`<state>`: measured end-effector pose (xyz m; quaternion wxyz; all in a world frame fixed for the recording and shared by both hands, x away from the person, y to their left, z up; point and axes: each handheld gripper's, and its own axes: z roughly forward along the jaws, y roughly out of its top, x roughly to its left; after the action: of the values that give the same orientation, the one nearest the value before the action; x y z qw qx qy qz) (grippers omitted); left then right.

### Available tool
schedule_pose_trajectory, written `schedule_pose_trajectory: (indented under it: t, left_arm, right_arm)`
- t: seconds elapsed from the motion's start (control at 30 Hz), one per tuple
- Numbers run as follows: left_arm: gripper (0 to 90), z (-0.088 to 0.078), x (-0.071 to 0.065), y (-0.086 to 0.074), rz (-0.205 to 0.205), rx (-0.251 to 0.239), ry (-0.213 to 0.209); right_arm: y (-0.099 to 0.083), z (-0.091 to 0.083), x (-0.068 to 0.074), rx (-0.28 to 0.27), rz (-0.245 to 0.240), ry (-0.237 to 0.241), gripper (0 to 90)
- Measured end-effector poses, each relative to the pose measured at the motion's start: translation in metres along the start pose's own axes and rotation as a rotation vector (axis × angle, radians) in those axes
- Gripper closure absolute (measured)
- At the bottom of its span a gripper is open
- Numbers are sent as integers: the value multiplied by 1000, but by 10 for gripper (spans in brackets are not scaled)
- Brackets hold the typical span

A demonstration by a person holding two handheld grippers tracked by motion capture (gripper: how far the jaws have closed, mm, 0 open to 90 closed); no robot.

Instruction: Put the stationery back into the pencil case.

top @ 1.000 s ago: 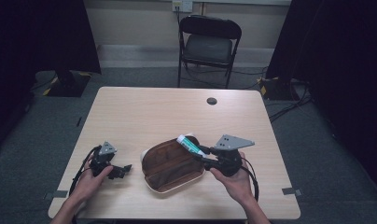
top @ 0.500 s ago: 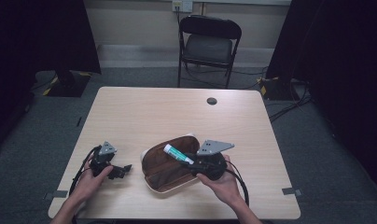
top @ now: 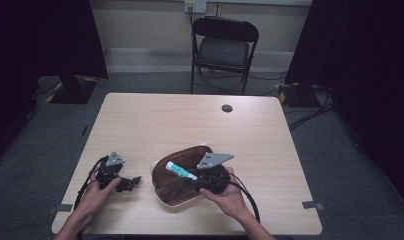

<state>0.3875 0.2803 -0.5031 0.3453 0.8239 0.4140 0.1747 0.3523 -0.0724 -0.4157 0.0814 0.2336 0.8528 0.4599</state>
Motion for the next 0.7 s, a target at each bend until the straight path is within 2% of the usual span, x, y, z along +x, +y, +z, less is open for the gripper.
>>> schedule_pose_trajectory:
  t: [0.07, 0.27, 0.53, 0.7]
  left_arm:
    - [0, 0, 0, 0, 0, 0, 0]
    - [0, 0, 0, 0, 0, 0, 0]
    - [0, 0, 0, 0, 0, 1, 1]
    - [0, -1, 0, 0, 3, 5, 0]
  right_arm:
    - [-3, 6, -3, 18, 13, 1, 655]
    - [-7, 18, -6, 55, 9, 2, 654]
    - [-8, 27, -10, 66, 11, 1, 652]
    - [-9, 28, -12, 71, 15, -15, 648]
